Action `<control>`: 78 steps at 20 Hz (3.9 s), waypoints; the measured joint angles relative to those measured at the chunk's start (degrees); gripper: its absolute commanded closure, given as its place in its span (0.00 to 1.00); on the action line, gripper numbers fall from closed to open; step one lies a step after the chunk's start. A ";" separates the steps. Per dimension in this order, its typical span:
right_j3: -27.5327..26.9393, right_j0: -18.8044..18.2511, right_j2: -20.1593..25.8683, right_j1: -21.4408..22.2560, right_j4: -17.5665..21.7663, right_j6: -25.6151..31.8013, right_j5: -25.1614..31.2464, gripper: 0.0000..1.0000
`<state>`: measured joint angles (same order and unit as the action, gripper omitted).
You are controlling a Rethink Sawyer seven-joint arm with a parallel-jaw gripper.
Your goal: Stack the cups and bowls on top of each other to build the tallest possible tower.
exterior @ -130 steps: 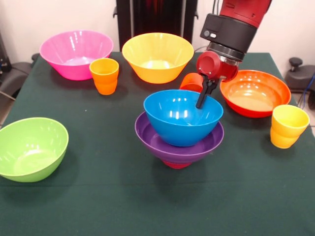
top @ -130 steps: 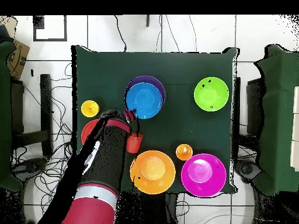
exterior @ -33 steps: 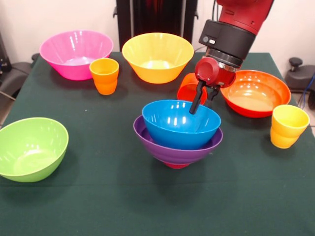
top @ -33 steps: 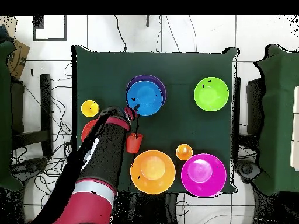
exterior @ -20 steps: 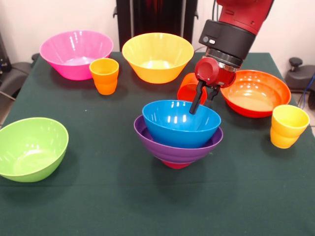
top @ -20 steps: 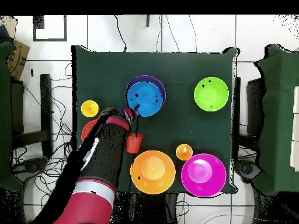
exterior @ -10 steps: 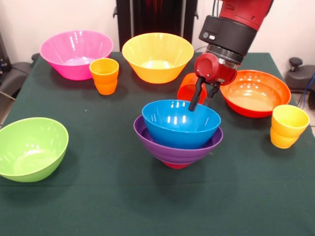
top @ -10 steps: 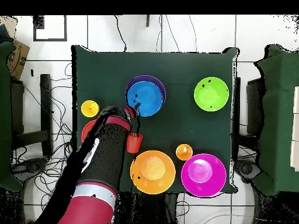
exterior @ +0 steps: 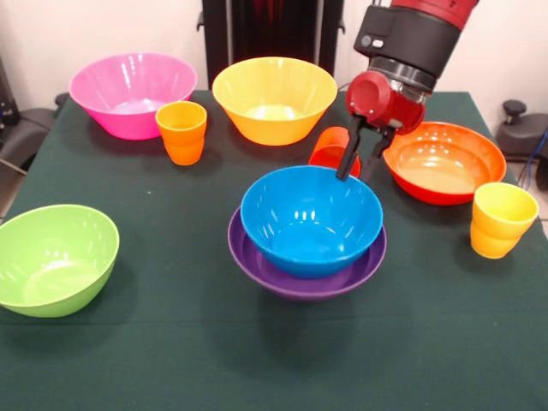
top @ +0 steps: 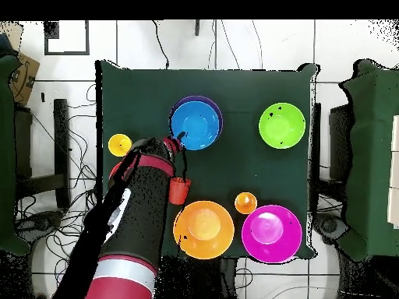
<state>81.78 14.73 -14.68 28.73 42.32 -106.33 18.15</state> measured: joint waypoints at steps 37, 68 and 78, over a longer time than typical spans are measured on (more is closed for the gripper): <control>4.04 -3.65 5.49 3.24 -2.36 0.00 10.54 0.00; 15.80 -30.47 20.87 23.04 -4.51 12.71 24.94 0.00; 16.12 -44.83 31.27 21.49 -7.39 20.09 24.95 0.00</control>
<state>97.89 -30.11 16.59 50.22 34.93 -86.24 43.10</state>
